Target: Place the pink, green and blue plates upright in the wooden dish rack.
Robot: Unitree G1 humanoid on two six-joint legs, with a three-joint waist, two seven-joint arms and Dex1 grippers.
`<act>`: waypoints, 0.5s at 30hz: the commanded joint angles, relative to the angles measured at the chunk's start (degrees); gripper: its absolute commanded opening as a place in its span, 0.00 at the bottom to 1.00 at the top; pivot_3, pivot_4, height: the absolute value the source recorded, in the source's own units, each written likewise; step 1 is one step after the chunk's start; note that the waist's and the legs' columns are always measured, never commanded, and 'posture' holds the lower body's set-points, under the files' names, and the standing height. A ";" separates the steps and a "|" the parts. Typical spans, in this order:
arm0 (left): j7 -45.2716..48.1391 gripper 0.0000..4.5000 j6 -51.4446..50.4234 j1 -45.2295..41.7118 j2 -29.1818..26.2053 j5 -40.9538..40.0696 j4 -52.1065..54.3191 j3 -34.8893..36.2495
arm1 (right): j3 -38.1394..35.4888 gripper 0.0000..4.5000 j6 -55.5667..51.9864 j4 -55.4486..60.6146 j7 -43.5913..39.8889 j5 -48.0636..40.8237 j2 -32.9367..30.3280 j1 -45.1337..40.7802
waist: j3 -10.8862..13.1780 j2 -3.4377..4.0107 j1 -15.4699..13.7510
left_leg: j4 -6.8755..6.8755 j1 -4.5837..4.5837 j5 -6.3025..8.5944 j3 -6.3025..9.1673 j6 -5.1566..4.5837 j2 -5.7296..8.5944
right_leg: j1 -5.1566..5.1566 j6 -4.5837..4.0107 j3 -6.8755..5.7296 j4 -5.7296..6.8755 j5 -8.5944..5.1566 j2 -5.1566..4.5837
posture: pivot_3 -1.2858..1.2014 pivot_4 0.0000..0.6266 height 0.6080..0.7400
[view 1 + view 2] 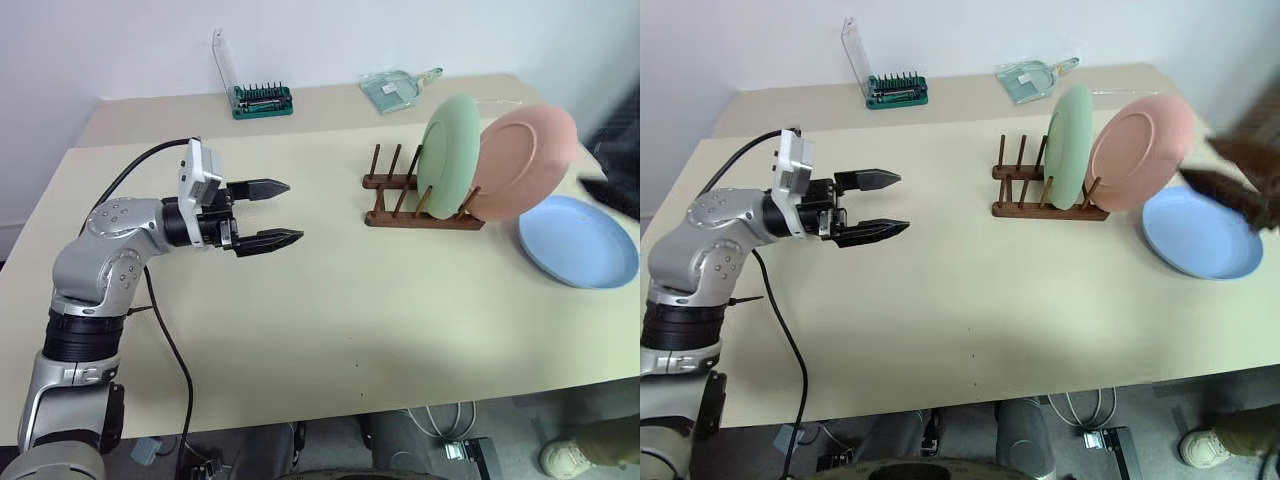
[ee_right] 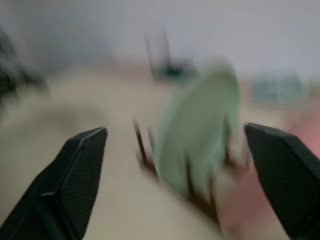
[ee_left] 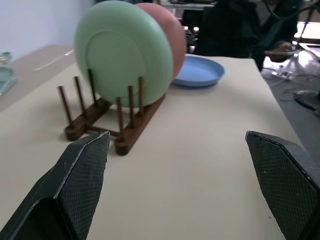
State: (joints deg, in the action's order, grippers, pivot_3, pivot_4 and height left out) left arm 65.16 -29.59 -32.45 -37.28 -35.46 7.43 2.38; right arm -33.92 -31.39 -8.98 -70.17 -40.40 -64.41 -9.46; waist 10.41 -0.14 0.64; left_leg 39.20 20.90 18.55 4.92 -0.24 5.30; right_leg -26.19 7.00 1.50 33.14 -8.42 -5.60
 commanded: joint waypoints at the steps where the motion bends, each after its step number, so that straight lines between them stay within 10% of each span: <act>1: 0.42 1.00 1.78 -1.31 0.45 0.61 0.70 -0.46 | 2.60 0.99 9.26 -0.59 -2.25 9.05 -2.13 4.15 | 0.00 0.03 0.15 | 0.00 -0.02 0.00 -0.04 0.00 0.00 | 0.01 0.00 0.01 0.01 0.00 0.00 | 0.52 0.24 1.00; 15: -1.02 1.00 1.12 -2.44 2.48 1.03 1.82 -2.03 | 23.04 0.99 24.70 -21.00 12.42 32.10 3.48 -6.73 | -0.01 0.03 0.15 | -0.04 -0.61 -0.09 -0.17 0.18 0.00 | 0.48 0.02 0.37 -0.07 0.00 -0.01 | 0.52 0.24 1.00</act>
State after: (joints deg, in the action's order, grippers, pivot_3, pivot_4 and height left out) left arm 64.64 -28.39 -35.00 -34.07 -34.25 7.23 -0.91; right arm -10.77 -8.17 -28.07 -59.41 -10.15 -60.32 -14.50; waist 10.40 -0.12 0.78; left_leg 39.16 20.27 18.46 4.76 -0.05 5.29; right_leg -25.72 7.02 1.88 33.08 -8.42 -5.61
